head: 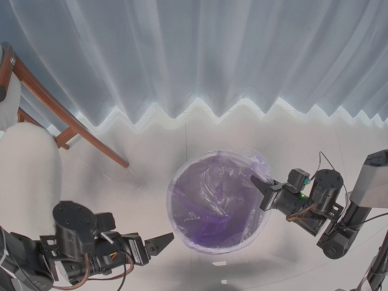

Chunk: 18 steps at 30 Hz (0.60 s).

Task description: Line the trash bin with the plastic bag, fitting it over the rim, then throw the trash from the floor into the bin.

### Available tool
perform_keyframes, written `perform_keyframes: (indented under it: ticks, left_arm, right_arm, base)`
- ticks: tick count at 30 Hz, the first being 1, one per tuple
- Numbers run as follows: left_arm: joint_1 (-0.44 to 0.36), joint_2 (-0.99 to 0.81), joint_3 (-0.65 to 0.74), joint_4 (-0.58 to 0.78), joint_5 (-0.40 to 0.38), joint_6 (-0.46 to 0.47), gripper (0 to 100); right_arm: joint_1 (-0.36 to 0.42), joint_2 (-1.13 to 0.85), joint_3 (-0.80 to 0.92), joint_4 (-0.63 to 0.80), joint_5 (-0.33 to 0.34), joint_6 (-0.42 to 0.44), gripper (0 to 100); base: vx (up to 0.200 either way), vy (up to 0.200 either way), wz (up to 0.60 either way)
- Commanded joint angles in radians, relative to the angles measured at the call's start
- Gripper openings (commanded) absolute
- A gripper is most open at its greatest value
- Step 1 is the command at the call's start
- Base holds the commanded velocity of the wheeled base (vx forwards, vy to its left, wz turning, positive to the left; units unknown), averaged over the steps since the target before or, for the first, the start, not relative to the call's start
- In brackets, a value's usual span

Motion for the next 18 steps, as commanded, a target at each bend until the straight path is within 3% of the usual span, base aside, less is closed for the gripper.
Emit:
perform_keyframes:
  ticks: [1, 8, 18]
  left_arm:
    - [0.042, 0.076, -0.174, 0.132, -0.006, 0.003, 100]
    - [0.044, 0.19, -0.268, 0.244, 0.003, -0.002, 100]
    - [0.044, 0.351, -0.375, 0.238, 0.022, -0.027, 100]
  right_arm:
    - [0.012, 0.001, 0.0, -0.013, 0.001, -0.097, 0]
    - [0.02, -0.001, -0.006, -0.015, 0.002, -0.178, 0]
    - [0.04, -0.013, -0.012, -0.015, 0.001, -0.174, 0]
  base:
    - [0.0, 0.0, 0.0]
    - [0.0, 0.0, 0.0]
    - [0.0, 0.0, 0.0]
